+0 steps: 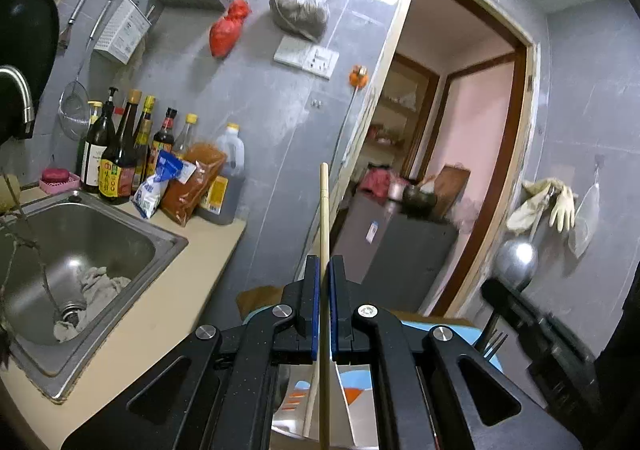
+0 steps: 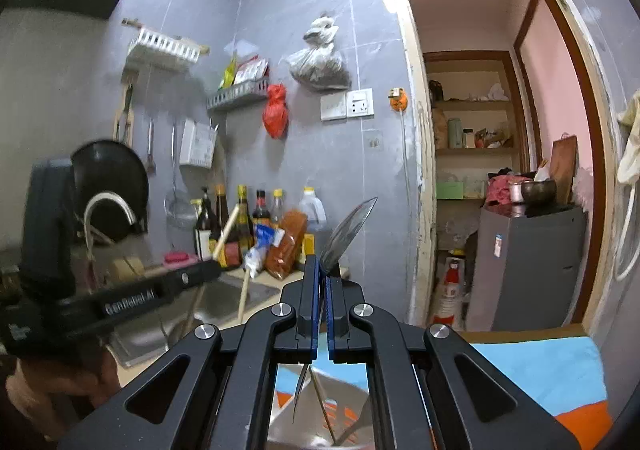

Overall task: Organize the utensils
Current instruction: 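Carry the chopstick and small spoon into the white caddy and open both tools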

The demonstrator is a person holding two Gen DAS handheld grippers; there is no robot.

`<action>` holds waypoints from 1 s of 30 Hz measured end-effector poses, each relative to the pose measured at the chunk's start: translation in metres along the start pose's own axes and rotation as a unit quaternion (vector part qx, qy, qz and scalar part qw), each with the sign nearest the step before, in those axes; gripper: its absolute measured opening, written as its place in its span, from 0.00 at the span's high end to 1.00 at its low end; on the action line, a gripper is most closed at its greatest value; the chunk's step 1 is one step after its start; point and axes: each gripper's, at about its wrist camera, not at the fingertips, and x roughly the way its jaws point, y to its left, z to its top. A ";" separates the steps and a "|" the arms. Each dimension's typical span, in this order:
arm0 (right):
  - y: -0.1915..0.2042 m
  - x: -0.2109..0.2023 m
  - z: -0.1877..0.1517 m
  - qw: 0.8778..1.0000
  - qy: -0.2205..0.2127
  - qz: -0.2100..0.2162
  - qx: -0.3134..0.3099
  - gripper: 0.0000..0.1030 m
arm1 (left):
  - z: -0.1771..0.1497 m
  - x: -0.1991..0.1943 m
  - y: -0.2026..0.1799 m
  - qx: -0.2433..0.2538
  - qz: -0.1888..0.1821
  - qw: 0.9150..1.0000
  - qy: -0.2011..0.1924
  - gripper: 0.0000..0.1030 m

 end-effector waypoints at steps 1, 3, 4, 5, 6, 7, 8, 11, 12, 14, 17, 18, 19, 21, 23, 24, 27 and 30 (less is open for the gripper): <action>0.002 0.000 -0.003 1.000 0.003 -0.004 -0.009 0.99 | 0.001 0.000 0.002 -0.005 -0.002 1.000 -0.007 0.98; 0.004 0.001 -0.007 1.000 0.008 -0.009 -0.016 0.99 | 0.001 0.001 0.007 -0.017 -0.007 1.000 -0.020 0.98; 0.005 0.000 -0.010 1.000 0.009 -0.013 -0.018 0.99 | 0.001 0.002 0.008 -0.021 -0.008 0.999 -0.023 0.98; 0.005 0.001 -0.011 1.000 0.010 -0.015 -0.019 0.99 | 0.002 0.004 0.009 -0.024 -0.008 0.999 -0.025 0.98; 0.005 0.001 -0.012 1.000 0.011 -0.018 -0.019 0.99 | 0.002 0.006 0.009 -0.025 -0.008 0.999 -0.028 0.98; 0.005 0.002 -0.014 1.000 0.011 -0.021 -0.019 0.99 | 0.002 0.006 0.008 -0.023 -0.007 0.999 -0.033 0.98; 0.004 0.002 -0.015 1.000 0.010 -0.022 -0.018 0.99 | 0.003 0.006 0.007 -0.022 -0.006 0.999 -0.039 0.98; 0.004 0.003 -0.019 0.999 0.008 -0.028 -0.015 0.99 | 0.007 0.006 0.004 -0.022 -0.006 0.998 -0.054 0.98; 0.003 0.003 -0.019 0.999 0.009 -0.029 -0.013 0.99 | 0.010 0.006 0.003 -0.021 -0.006 0.998 -0.059 0.98; 0.001 0.003 -0.017 1.000 0.006 -0.030 -0.006 0.99 | 0.014 0.006 0.001 -0.018 -0.004 0.997 -0.068 0.98; 0.001 0.003 -0.015 0.999 -0.003 -0.031 -0.005 0.99 | 0.019 0.007 0.000 -0.012 -0.001 0.997 -0.082 0.98; 0.001 0.003 -0.015 0.999 -0.004 -0.032 -0.005 0.99 | 0.018 0.009 0.000 -0.009 0.001 0.996 -0.085 0.98; 0.001 0.004 -0.015 0.999 -0.005 -0.033 -0.006 0.99 | 0.017 0.010 -0.001 -0.008 0.002 0.996 -0.086 0.98; 0.002 0.006 -0.018 0.999 -0.007 -0.035 -0.010 0.99 | 0.013 0.013 -0.001 -0.004 0.004 0.996 -0.094 0.98; 0.002 0.008 -0.021 0.999 -0.007 -0.037 -0.014 0.99 | 0.008 0.017 -0.002 0.004 0.003 0.995 -0.096 0.98; 0.003 0.010 -0.022 0.999 -0.005 -0.037 -0.017 0.99 | 0.005 0.018 -0.003 0.010 0.001 0.995 -0.096 0.98; 0.004 0.011 -0.026 0.999 -0.002 -0.037 -0.021 0.99 | -0.001 0.018 -0.004 0.022 0.002 0.995 -0.098 0.98; 0.004 0.010 -0.029 0.999 0.002 -0.036 -0.020 0.99 | -0.008 0.013 -0.005 0.034 0.005 0.995 -0.096 0.98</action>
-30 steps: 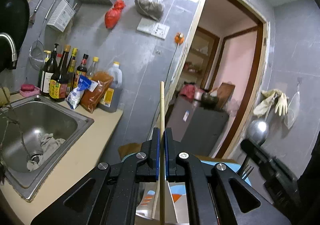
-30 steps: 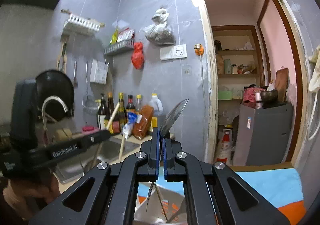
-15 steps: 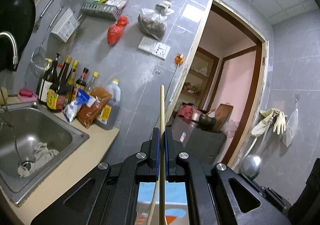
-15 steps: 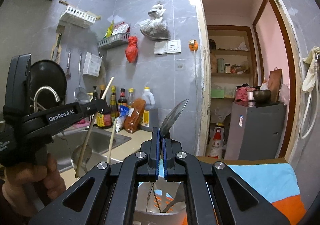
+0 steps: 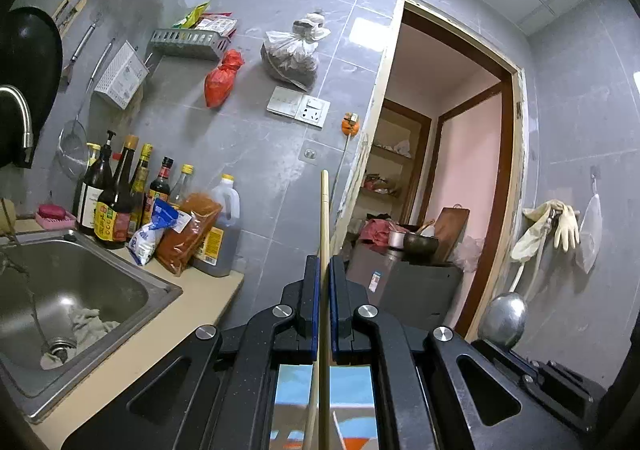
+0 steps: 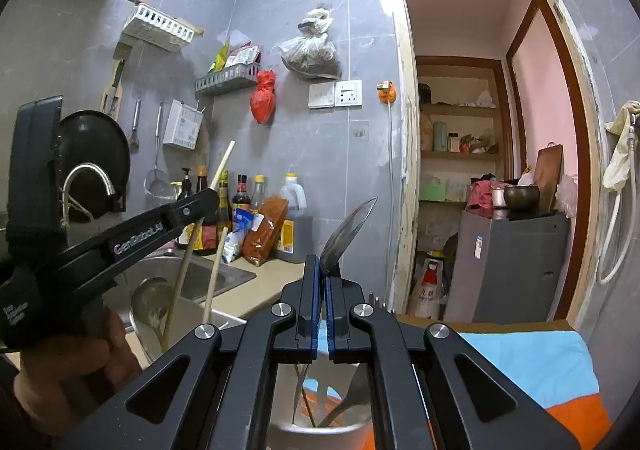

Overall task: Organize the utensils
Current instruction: 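Carry the chopstick and small spoon into the white caddy and open both tools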

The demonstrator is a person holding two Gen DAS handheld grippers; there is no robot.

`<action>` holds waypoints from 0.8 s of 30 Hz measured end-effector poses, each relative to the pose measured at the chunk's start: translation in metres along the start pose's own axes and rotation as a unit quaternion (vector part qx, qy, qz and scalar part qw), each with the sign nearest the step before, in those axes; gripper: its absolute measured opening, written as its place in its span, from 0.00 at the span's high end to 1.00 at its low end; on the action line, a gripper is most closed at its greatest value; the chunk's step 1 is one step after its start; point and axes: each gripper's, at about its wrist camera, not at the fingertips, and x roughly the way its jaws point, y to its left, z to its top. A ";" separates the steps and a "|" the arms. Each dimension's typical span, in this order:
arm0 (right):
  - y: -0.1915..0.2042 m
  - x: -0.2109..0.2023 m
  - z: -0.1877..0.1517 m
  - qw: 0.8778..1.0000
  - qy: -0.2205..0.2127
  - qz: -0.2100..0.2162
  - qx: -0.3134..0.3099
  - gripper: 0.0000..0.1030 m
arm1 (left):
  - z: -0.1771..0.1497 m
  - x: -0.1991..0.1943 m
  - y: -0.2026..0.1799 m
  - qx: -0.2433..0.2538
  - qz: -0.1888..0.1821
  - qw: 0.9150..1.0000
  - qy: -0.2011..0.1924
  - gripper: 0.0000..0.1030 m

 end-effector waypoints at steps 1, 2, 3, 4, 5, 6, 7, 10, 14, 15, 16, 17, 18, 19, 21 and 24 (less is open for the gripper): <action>0.000 0.000 -0.001 1.000 0.004 0.003 0.000 0.98 | -0.002 -0.002 -0.001 0.005 0.001 1.000 0.004 0.98; 0.001 0.000 -0.001 1.000 0.007 0.004 -0.001 0.98 | -0.004 -0.003 -0.002 0.011 0.001 1.000 0.008 0.98; 0.001 0.000 -0.002 1.000 0.011 0.005 -0.002 0.98 | -0.007 -0.006 -0.004 0.020 0.001 1.000 0.014 0.98; 0.001 0.000 -0.003 1.000 0.014 0.006 -0.003 0.97 | -0.010 -0.008 -0.005 0.025 0.001 1.000 0.018 0.98; 0.001 0.000 -0.004 1.000 0.019 0.008 -0.002 0.97 | -0.012 -0.009 -0.005 0.028 0.000 0.999 0.022 0.98; 0.000 -0.001 -0.005 1.000 0.023 0.010 0.003 0.97 | -0.014 -0.011 -0.007 0.030 0.000 0.999 0.029 0.98; -0.001 -0.001 -0.006 1.000 0.028 0.010 0.007 0.96 | -0.015 -0.013 -0.007 0.032 -0.001 0.999 0.032 0.98; -0.004 -0.005 -0.004 0.999 0.036 0.012 0.019 0.94 | -0.016 -0.017 -0.010 0.034 -0.001 0.998 0.047 0.98; -0.006 -0.009 0.004 0.998 0.040 0.019 0.033 0.79 | -0.013 -0.021 -0.009 0.025 -0.009 0.996 0.081 0.97; -0.007 -0.013 0.009 0.998 0.035 0.027 0.040 0.79 | -0.012 -0.023 -0.009 0.021 -0.012 0.995 0.092 0.97; -0.008 -0.016 0.013 0.998 0.027 0.032 0.045 0.79 | -0.011 -0.024 -0.008 0.017 -0.015 0.995 0.100 0.96; -0.009 -0.018 0.017 0.998 0.023 0.034 0.046 0.77 | -0.011 -0.026 -0.008 0.014 -0.016 0.994 0.110 0.94; -0.009 -0.020 0.020 0.998 0.022 0.037 0.046 0.76 | -0.010 -0.028 -0.009 0.013 -0.014 0.993 0.117 0.89; -0.011 -0.021 0.026 0.998 0.023 0.042 0.051 0.74 | -0.008 -0.031 -0.009 0.008 -0.015 0.992 0.123 0.85; -0.015 -0.025 0.034 0.997 0.019 0.044 0.061 0.69 | -0.002 -0.037 -0.011 -0.002 -0.016 0.991 0.130 0.71; -0.026 -0.038 0.049 0.996 0.010 0.038 0.083 0.46 | 0.010 -0.046 -0.020 -0.003 -0.009 0.990 0.137 0.56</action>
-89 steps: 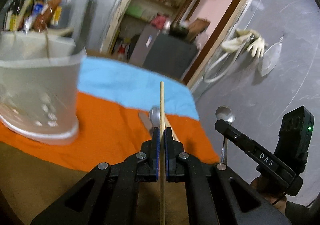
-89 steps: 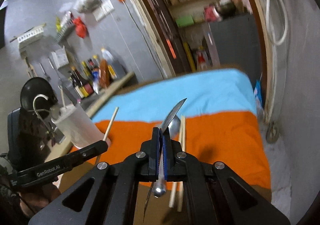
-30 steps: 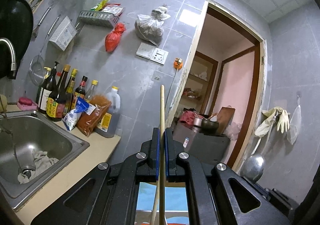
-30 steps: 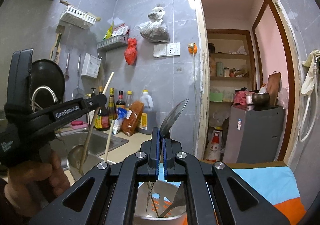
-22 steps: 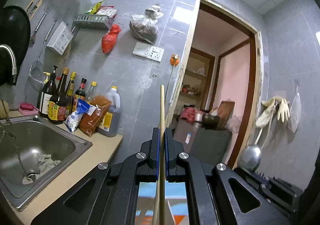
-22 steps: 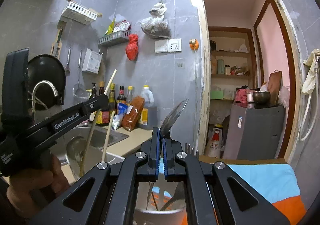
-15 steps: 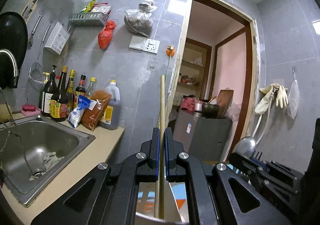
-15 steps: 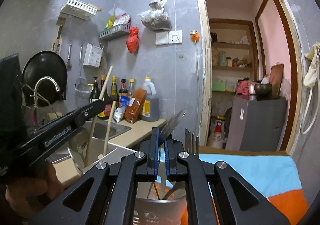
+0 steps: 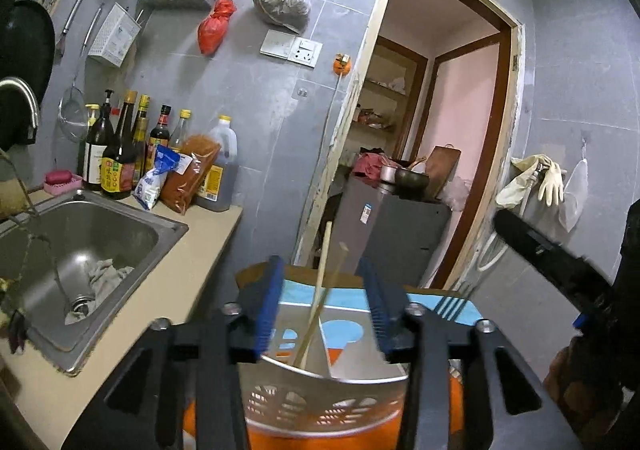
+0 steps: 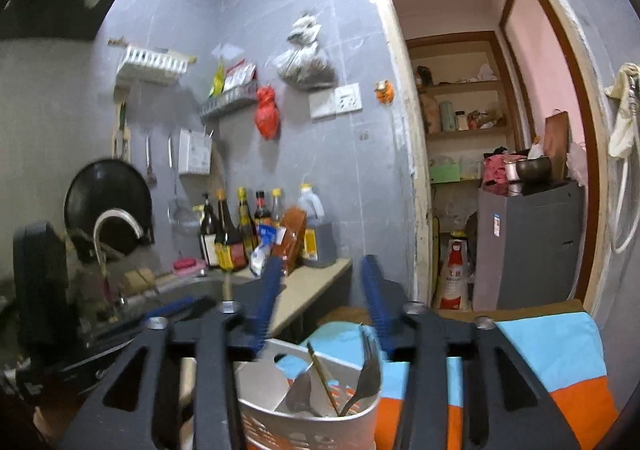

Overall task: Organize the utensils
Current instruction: 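Carry the chopstick and small spoon into the white caddy and open both tools, then withdraw both tools from the caddy back to the remaining utensils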

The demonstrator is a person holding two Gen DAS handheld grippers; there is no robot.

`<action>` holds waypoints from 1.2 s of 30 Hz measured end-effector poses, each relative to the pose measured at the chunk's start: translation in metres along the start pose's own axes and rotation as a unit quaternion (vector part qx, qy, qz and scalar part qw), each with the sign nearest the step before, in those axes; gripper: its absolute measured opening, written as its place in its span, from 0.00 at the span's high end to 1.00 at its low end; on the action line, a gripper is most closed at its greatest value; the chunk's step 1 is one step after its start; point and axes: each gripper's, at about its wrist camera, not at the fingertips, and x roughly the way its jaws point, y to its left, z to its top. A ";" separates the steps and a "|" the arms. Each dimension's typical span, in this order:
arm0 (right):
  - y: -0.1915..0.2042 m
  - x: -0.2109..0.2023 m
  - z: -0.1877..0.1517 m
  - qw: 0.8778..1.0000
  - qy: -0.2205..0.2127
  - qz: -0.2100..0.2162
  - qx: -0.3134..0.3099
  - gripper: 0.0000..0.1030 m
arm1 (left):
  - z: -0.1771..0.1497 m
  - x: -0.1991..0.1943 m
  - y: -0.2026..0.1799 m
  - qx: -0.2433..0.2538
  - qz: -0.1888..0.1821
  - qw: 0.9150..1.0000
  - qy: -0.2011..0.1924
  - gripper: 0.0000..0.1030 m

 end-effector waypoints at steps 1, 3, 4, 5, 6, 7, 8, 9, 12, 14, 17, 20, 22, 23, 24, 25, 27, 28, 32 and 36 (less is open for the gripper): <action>-0.003 -0.006 0.006 1.000 -0.003 -0.003 0.008 0.37 | 0.004 -0.003 -0.004 0.003 0.004 1.000 0.003 0.52; -0.010 -0.016 0.017 1.000 -0.006 -0.012 0.016 0.25 | 0.013 -0.008 -0.017 0.006 0.010 1.000 0.018 0.27; -0.014 -0.024 0.023 1.000 -0.008 -0.016 0.019 0.19 | 0.017 -0.010 -0.022 0.005 0.010 1.000 0.025 0.22; -0.017 -0.028 0.027 1.000 -0.009 -0.019 0.022 0.14 | 0.021 -0.013 -0.028 0.003 0.009 1.000 0.028 0.15; -0.022 -0.036 0.031 0.999 -0.010 -0.021 0.025 0.10 | 0.024 -0.016 -0.035 0.003 0.011 1.000 0.027 0.10; -0.025 -0.041 0.034 0.999 -0.010 -0.024 0.025 0.00 | 0.027 -0.019 -0.041 0.006 0.014 1.000 0.026 0.08; -0.030 -0.048 0.037 0.999 -0.011 -0.031 0.024 0.00 | 0.029 -0.021 -0.048 0.011 0.020 0.999 0.024 0.05; -0.035 -0.056 0.040 0.999 -0.014 -0.036 0.021 0.00 | 0.031 -0.023 -0.057 0.019 0.030 0.999 0.023 0.05; -0.049 -0.074 0.045 0.999 -0.008 -0.052 0.010 0.00 | 0.032 -0.027 -0.080 0.038 0.045 0.998 0.017 0.04; -0.059 -0.087 0.048 0.998 -0.002 -0.065 0.006 0.00 | 0.029 -0.029 -0.097 0.052 0.046 0.998 0.011 0.04; -0.073 -0.104 0.050 0.996 0.000 -0.084 -0.001 0.00 | 0.023 -0.029 -0.116 0.065 0.041 0.997 0.004 0.04; -0.087 -0.118 0.048 0.995 0.003 -0.096 -0.006 0.00 | 0.012 -0.028 -0.138 0.078 0.033 0.996 0.001 0.04; -0.098 -0.128 0.045 0.994 0.007 -0.104 -0.012 0.00 | 0.005 -0.025 -0.151 0.088 0.032 0.996 0.004 0.04; -0.101 -0.131 0.044 0.994 0.008 -0.106 -0.015 0.00 | 0.001 -0.024 -0.157 0.092 0.032 0.995 0.007 0.04; -0.106 -0.136 0.041 0.994 0.011 -0.110 -0.019 0.00 | -0.004 -0.021 -0.164 0.095 0.033 0.995 0.013 0.04; -0.112 -0.140 0.037 0.993 0.015 -0.114 -0.023 0.00 | -0.009 -0.018 -0.168 0.096 0.034 0.995 0.019 0.04; -0.122 -0.146 0.030 0.992 0.025 -0.121 -0.025 0.00 | -0.020 -0.011 -0.177 0.093 0.030 0.995 0.036 0.04; -0.130 -0.149 0.024 0.991 0.033 -0.126 -0.025 0.00 | -0.027 -0.006 -0.180 0.089 0.026 0.995 0.048 0.04; -0.158 -0.152 0.001 0.987 0.070 -0.142 -0.015 0.00 | -0.056 0.016 -0.192 0.081 0.018 0.992 0.091 0.04; -0.186 -0.149 -0.029 0.981 0.106 -0.159 0.001 0.00 | -0.085 0.033 -0.201 0.087 0.036 0.989 0.117 0.04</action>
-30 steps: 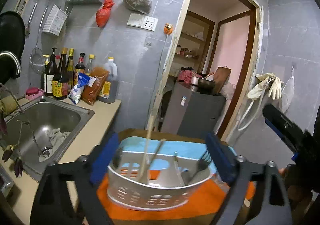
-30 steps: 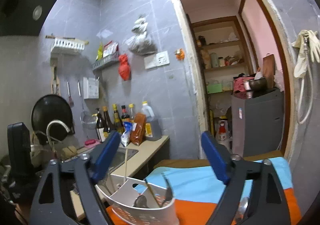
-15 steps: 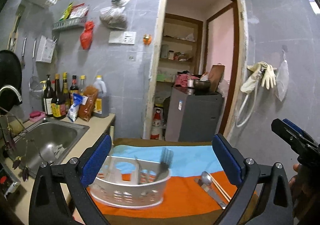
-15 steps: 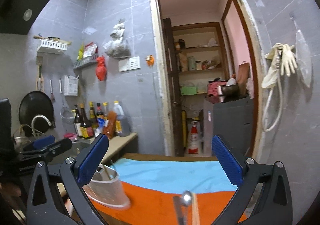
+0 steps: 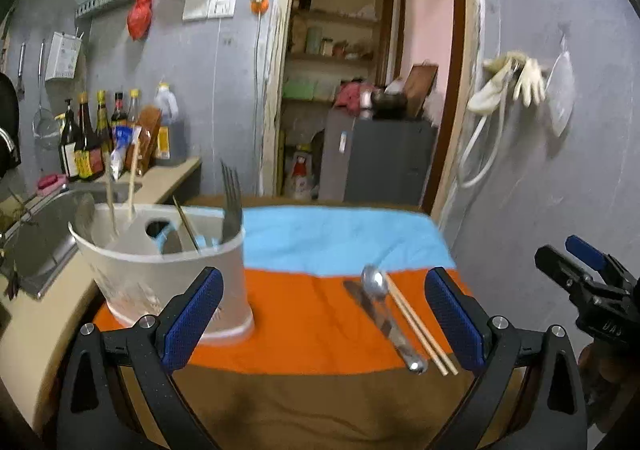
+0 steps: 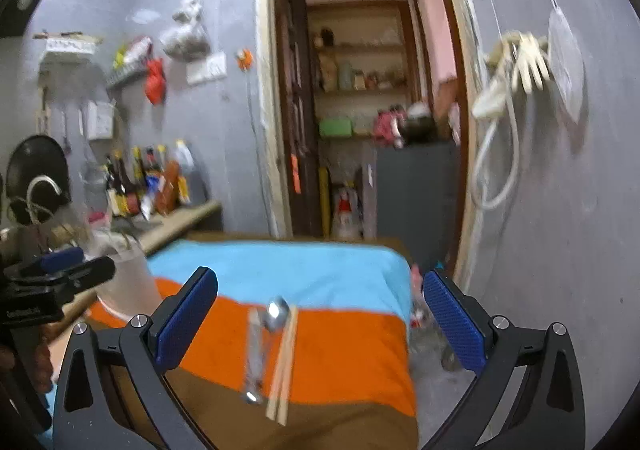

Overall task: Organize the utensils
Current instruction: 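Withdraw both tools from the caddy back to the remaining utensils, then grasp the silver knife with the left tool while the right tool grasps a wooden chopstick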

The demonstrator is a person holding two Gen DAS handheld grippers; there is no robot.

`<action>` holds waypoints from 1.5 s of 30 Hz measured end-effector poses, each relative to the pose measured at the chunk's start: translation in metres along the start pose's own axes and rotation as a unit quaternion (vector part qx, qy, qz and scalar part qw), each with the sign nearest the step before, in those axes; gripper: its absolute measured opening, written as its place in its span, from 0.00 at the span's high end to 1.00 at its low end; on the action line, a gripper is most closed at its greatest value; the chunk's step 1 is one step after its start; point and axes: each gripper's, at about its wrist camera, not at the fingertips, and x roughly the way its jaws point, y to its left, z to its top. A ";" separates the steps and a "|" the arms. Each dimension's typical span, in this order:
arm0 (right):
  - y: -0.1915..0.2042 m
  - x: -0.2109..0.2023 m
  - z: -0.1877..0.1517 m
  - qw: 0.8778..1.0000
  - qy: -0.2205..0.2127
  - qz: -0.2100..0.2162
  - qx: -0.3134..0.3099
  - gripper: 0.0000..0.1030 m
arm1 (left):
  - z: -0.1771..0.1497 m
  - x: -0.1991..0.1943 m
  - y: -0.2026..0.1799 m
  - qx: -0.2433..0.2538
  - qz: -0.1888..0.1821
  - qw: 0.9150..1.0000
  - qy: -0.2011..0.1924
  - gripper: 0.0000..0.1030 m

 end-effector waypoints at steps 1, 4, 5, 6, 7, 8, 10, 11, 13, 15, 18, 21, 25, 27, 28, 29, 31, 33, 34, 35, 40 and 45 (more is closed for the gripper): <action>-0.004 0.004 -0.007 1.000 0.011 -0.004 -0.001 0.00 | -0.004 0.005 -0.002 0.000 0.001 1.000 0.006 0.04; -0.012 0.020 -0.024 0.999 0.039 -0.006 0.002 0.00 | -0.017 0.025 -0.009 0.001 0.009 1.000 0.028 0.04; -0.015 0.027 -0.030 0.999 0.052 -0.003 0.007 0.00 | -0.022 0.033 -0.010 0.000 0.009 0.999 0.037 0.04; -0.018 0.031 -0.034 0.998 0.061 0.001 0.012 0.00 | -0.026 0.039 -0.012 -0.002 0.009 0.999 0.044 0.04; -0.020 0.038 -0.040 0.997 0.073 0.005 0.021 0.00 | -0.029 0.045 -0.013 -0.004 0.009 0.999 0.052 0.04; -0.022 0.043 -0.044 0.996 0.082 0.005 0.027 0.00 | -0.032 0.052 -0.013 -0.008 0.006 0.998 0.063 0.04; -0.024 0.055 -0.052 0.994 0.105 0.009 0.035 0.00 | -0.035 0.067 -0.010 -0.020 -0.001 0.996 0.088 0.04; -0.025 0.059 -0.054 0.993 0.112 0.011 0.036 0.00 | -0.036 0.072 -0.009 -0.026 -0.004 0.995 0.096 0.04; -0.026 0.067 -0.056 0.991 0.129 0.021 0.039 0.00 | -0.037 0.082 -0.007 -0.035 -0.009 0.993 0.110 0.04; -0.026 0.073 -0.057 0.988 0.143 0.033 0.040 0.04 | -0.036 0.092 -0.006 -0.038 -0.013 0.991 0.124 0.05; -0.026 0.083 -0.060 0.983 0.173 0.052 0.041 0.26 | -0.037 0.105 -0.005 -0.041 -0.022 0.988 0.145 0.05; -0.022 0.092 -0.064 0.977 0.198 0.065 0.034 0.40 | -0.037 0.114 -0.005 -0.046 -0.035 0.985 0.160 0.16; -0.013 0.099 -0.065 0.973 0.212 0.085 0.019 0.53 | -0.037 0.126 -0.001 -0.057 -0.056 0.979 0.187 0.31; -0.009 0.102 -0.066 0.971 0.220 0.091 0.010 0.54 | -0.037 0.132 0.000 -0.063 -0.061 0.976 0.198 0.37; -0.006 0.105 -0.067 0.970 0.226 0.092 0.005 0.56 | -0.036 0.133 0.000 -0.064 -0.064 0.976 0.199 0.37; -0.005 0.107 -0.068 0.969 0.231 0.092 0.003 0.58 | -0.034 0.134 0.000 -0.063 -0.066 0.976 0.198 0.38; -0.002 0.110 -0.070 0.966 0.241 0.092 -0.002 0.60 | -0.031 0.139 -0.001 -0.063 -0.075 0.974 0.204 0.41; 0.000 0.114 -0.072 0.963 0.253 0.094 -0.007 0.62 | -0.030 0.146 -0.002 -0.060 -0.076 0.972 0.214 0.46; 0.001 0.116 -0.071 0.962 0.257 0.093 -0.009 0.63 | -0.029 0.149 -0.003 -0.057 -0.076 0.971 0.217 0.48; 0.002 0.118 -0.072 0.960 0.262 0.094 -0.011 0.63 | -0.028 0.153 -0.004 -0.054 -0.078 0.971 0.221 0.52; 0.006 0.123 -0.074 0.958 0.276 0.074 -0.026 0.75 | -0.024 0.164 -0.011 -0.045 -0.079 0.968 0.235 0.60; 0.008 0.122 -0.074 0.960 0.275 0.040 -0.041 0.83 | -0.026 0.169 -0.022 -0.025 -0.077 0.968 0.237 0.74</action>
